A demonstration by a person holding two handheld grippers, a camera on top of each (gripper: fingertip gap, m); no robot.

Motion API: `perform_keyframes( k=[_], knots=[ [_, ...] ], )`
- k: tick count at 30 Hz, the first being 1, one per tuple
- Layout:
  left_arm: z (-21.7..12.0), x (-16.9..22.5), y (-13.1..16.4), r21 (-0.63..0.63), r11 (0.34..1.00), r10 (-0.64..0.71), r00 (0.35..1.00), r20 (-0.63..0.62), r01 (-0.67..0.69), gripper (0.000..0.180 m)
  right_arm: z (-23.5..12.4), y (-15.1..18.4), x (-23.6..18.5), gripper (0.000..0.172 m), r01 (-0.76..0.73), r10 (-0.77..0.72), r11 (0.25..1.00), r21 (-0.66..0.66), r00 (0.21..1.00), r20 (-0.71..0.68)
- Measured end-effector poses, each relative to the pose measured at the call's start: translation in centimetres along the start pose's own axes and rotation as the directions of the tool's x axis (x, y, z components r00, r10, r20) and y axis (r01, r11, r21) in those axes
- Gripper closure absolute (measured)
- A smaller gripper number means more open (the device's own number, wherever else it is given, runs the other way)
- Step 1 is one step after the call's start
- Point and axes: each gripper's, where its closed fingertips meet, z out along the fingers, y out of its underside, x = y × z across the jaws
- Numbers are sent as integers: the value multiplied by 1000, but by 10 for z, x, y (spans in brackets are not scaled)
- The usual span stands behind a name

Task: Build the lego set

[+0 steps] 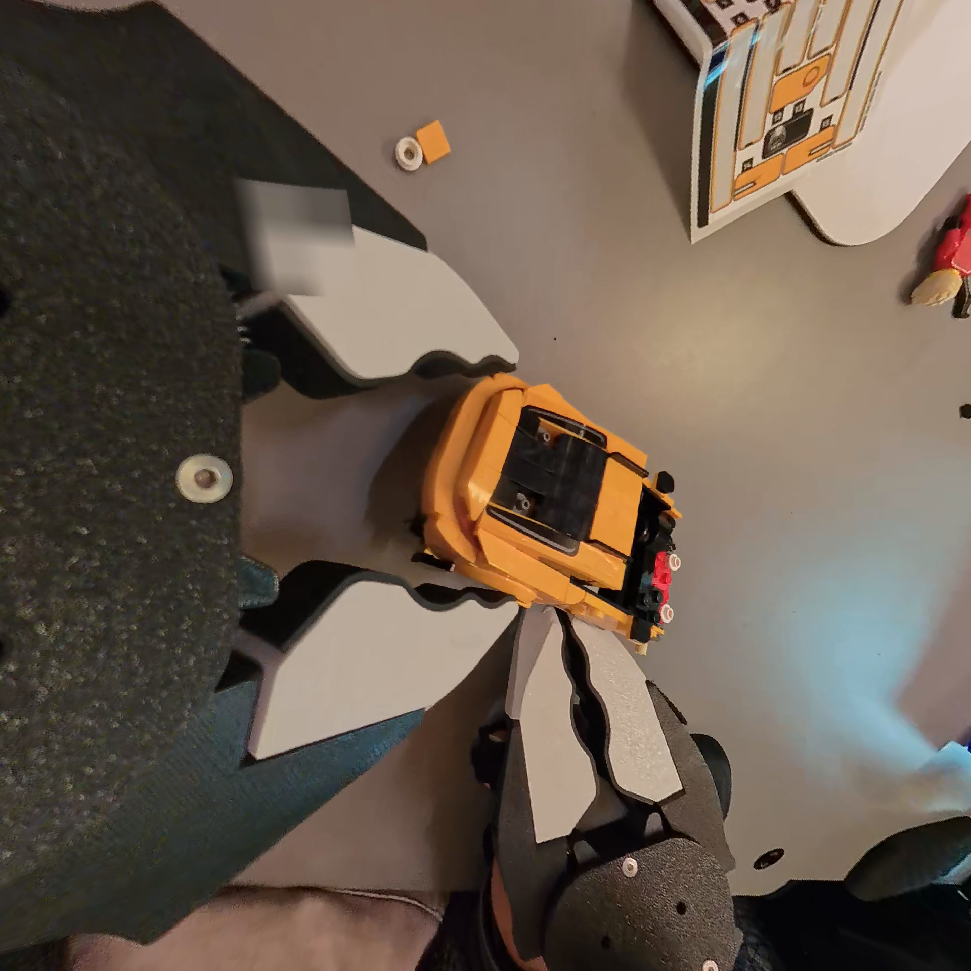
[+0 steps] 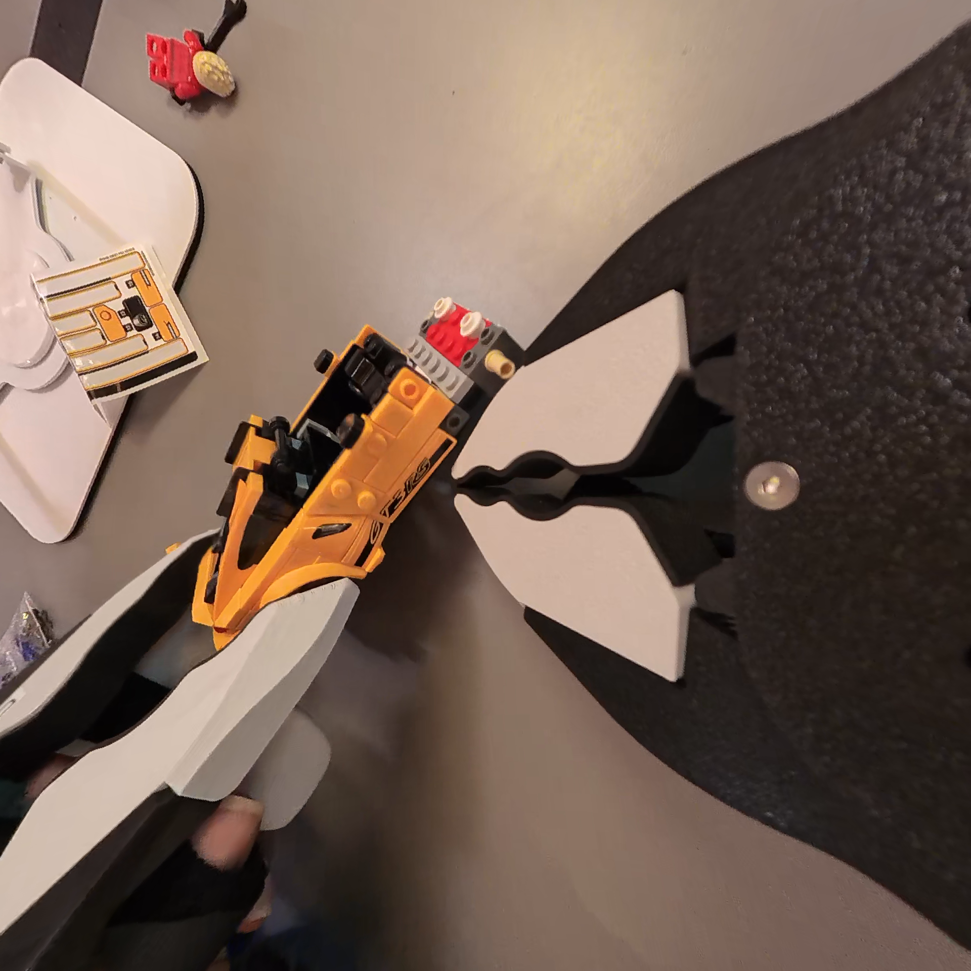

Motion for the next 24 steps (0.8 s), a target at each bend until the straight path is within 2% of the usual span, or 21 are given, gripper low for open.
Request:
perform_keyframes(
  k=[5, 10, 16, 24],
  knots=[
    [0, 3, 3, 19, 999, 44, 998, 39, -45, 104, -1, 1, 0, 172, -7, 7, 1000, -3, 1000, 6],
    [-11, 10, -8, 166, 979, 105, 990, 94, -119, 106, -2, 1, -2, 172, -8, 8, 1000, -1, 1000, 14],
    [-22, 20, -25, 283, 932, 176, 965, 196, -227, 107, -3, 1, -4, 172, -1, 1, 1000, 4, 1000, 19],
    [-25, 29, -32, 316, 882, 273, 925, 265, -351, 108, -4, 1, -5, 172, -1, 1, 1000, 7, 1000, 22]
  ],
)
